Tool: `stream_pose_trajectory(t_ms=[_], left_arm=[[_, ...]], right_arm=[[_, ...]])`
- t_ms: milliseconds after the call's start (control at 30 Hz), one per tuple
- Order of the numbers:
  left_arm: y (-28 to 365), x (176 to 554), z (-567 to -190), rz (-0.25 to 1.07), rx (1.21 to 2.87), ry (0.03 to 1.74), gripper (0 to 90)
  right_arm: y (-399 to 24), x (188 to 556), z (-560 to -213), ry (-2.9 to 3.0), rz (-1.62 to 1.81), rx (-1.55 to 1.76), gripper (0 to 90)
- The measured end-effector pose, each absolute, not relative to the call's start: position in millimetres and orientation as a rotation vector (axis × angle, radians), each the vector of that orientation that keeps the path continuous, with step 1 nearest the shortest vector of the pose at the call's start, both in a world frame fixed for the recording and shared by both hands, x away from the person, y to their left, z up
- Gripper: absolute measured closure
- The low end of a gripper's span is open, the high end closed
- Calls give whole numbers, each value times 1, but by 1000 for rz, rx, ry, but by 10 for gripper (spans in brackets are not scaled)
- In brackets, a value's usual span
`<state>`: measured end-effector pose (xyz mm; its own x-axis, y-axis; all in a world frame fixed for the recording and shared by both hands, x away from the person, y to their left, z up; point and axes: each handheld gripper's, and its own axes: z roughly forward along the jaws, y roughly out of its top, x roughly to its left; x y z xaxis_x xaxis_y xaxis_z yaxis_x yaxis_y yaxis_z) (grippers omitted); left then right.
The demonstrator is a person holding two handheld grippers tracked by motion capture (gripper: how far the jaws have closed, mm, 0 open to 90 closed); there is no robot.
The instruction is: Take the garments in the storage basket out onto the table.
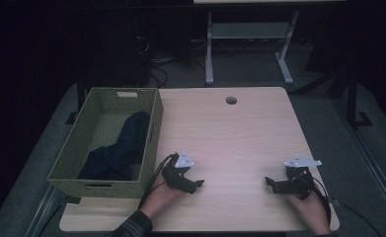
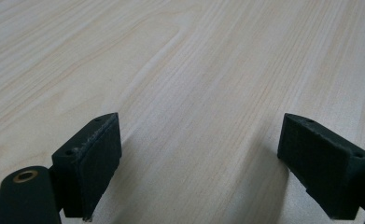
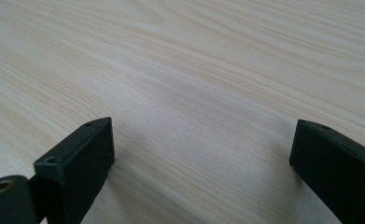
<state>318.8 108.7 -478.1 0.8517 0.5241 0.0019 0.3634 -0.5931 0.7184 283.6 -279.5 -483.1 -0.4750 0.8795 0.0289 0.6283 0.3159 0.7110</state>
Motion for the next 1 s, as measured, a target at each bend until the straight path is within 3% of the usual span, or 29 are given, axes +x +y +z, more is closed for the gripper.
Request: stream_pose_trajectory(t_ms=[1000], left_arm=[[111,322,-470,211,2249,682,138]], right_arm=[[-279,283,-483,2229,953,1337,61]])
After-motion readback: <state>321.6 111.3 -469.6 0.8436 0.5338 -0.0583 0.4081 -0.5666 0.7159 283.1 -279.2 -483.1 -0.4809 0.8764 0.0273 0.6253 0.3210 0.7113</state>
